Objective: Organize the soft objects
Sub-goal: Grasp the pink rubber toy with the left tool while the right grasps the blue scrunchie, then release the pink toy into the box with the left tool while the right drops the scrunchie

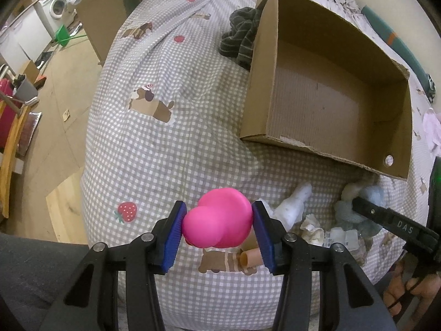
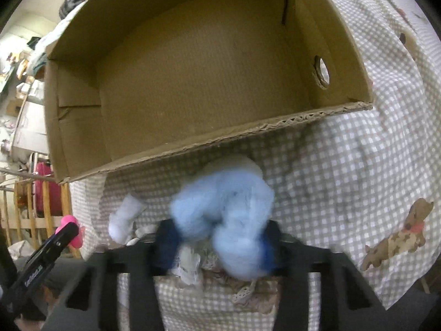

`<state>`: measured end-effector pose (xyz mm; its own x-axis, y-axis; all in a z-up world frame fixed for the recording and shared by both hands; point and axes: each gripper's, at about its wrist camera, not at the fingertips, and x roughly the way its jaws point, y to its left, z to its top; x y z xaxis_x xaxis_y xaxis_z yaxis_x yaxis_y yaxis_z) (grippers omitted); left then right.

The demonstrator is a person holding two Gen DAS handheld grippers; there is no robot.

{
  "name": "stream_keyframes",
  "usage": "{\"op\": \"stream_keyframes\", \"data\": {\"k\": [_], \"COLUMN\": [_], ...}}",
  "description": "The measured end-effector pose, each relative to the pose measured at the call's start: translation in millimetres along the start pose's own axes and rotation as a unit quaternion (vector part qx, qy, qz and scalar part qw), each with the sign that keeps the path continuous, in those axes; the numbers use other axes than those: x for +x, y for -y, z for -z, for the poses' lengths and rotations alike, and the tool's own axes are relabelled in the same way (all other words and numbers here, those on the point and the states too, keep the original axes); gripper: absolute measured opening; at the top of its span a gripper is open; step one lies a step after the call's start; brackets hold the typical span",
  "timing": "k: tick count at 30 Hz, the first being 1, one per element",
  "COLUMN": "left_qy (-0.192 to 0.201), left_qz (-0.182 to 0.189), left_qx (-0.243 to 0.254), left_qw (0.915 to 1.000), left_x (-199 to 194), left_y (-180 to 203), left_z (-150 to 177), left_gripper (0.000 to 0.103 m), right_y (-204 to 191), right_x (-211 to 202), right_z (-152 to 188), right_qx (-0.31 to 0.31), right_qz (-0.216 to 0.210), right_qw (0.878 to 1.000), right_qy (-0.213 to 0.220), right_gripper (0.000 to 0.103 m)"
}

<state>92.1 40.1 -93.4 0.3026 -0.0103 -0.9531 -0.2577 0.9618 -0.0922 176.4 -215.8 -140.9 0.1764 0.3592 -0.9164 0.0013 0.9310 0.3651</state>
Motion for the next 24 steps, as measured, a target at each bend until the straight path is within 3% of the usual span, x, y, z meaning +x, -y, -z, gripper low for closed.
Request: {"op": "stream_keyframes", "data": {"k": [5, 13, 24], "left_qy": [0.005, 0.016, 0.095], "left_qz": [0.001, 0.005, -0.001], "left_qx": [0.001, -0.002, 0.041], "left_qw": [1.0000, 0.9999, 0.9947], "left_x": [-3.2, -11.9, -58.4], "left_y": [-1.7, -1.6, 16.3], "left_z": [0.4, 2.1, 3.2], "left_gripper": [0.045, 0.045, 0.045], "right_y": [2.2, 12.2, 5.2], "right_x": [-20.3, -67.9, -137.6], "right_z": [12.0, 28.9, 50.7], "right_qx": [-0.011, -0.028, -0.078], "right_qz": [-0.022, -0.051, -0.072], "right_qw": [0.999, 0.995, 0.983], "right_qy": [0.029, 0.080, 0.149], "right_gripper": [0.022, 0.021, 0.021]}}
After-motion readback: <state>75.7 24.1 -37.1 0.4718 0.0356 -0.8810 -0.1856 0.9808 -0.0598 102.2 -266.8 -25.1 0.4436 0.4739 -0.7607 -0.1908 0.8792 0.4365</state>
